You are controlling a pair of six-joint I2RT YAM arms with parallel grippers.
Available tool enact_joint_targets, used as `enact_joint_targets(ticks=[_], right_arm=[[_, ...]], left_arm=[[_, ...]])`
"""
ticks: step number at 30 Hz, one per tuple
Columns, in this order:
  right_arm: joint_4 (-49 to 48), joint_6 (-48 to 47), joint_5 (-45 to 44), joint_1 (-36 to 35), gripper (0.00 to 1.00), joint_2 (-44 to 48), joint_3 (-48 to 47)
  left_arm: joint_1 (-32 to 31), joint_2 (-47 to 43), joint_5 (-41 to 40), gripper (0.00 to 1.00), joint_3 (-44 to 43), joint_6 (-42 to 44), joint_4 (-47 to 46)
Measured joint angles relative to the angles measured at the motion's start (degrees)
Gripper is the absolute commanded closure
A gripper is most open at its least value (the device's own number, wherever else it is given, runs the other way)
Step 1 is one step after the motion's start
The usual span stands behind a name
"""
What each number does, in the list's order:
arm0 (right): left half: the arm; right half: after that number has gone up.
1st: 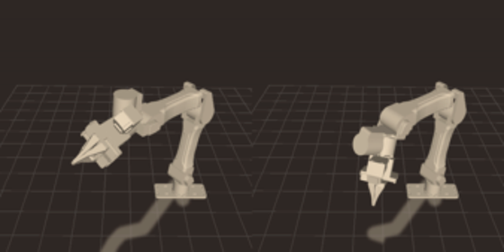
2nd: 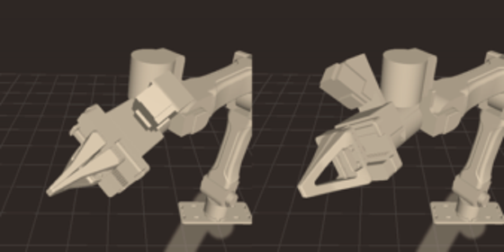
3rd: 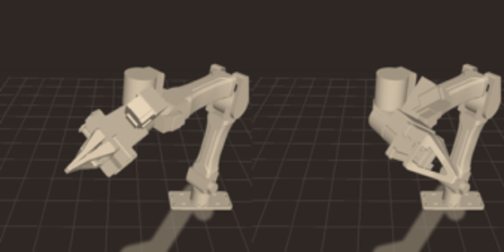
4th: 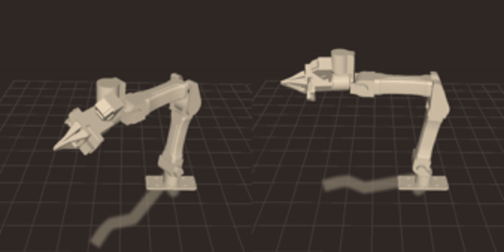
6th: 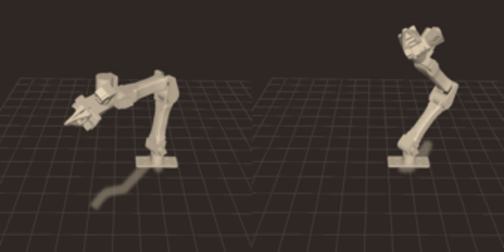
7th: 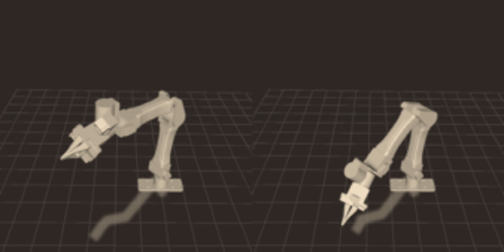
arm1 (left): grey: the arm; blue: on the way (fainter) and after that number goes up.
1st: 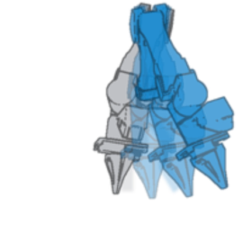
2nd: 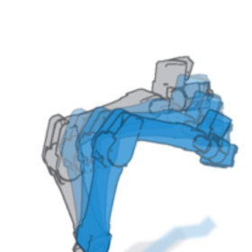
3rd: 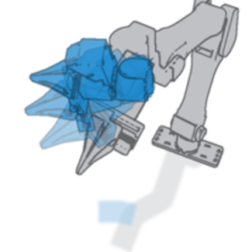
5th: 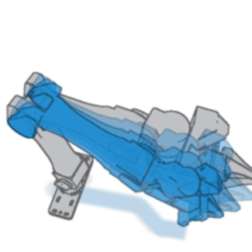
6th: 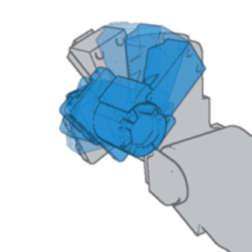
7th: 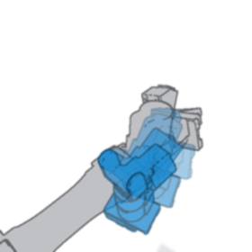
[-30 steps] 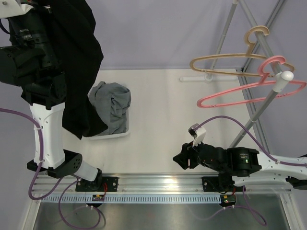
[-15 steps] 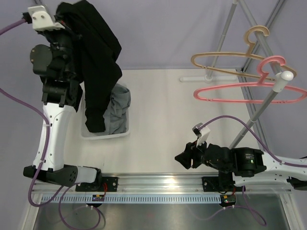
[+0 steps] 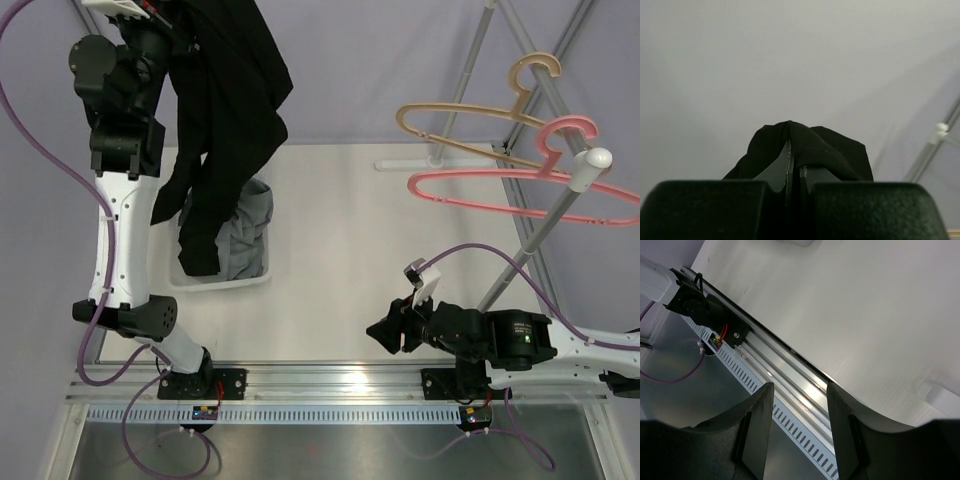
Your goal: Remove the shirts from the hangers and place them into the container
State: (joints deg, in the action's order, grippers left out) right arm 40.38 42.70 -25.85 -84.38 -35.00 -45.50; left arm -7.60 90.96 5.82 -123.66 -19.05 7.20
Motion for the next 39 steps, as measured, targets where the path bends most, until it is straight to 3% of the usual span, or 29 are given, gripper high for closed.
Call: enact_joint_targets(ticks=[2, 6, 18, 27, 33, 39], right_arm=[[-0.09, -0.02, 0.0, 0.0, 0.45, 0.17, 0.15], [-0.09, -0.04, 0.04, 0.0, 0.46, 0.2, 0.2], [-0.24, 0.0, 0.04, 0.0, 0.45, 1.86, 0.87], [-0.76, -0.02, 1.09, 0.0, 0.45, 2.32, 1.57], [-1.05, -0.13, 1.6, 0.0, 0.45, 2.21, 2.08], [-1.73, -0.92, 1.53, 0.0, 0.45, 1.73, 2.01]], left_arm=[[0.0, 1.97, 2.45, 1.0, -7.04, -1.29, 0.9], [0.0, -0.09, 6.86, 1.0, -9.25, -4.39, -0.09], [0.87, -13.4, 9.2, 1.0, 16.87, -9.03, -5.33], [5.64, -31.06, -1.4, 1.0, 40.44, -8.02, 2.05], [6.6, -36.06, -9.92, 1.0, 41.75, -4.31, 6.95], [6.86, -32.3, -15.32, 1.0, 42.23, -3.72, 14.62]])
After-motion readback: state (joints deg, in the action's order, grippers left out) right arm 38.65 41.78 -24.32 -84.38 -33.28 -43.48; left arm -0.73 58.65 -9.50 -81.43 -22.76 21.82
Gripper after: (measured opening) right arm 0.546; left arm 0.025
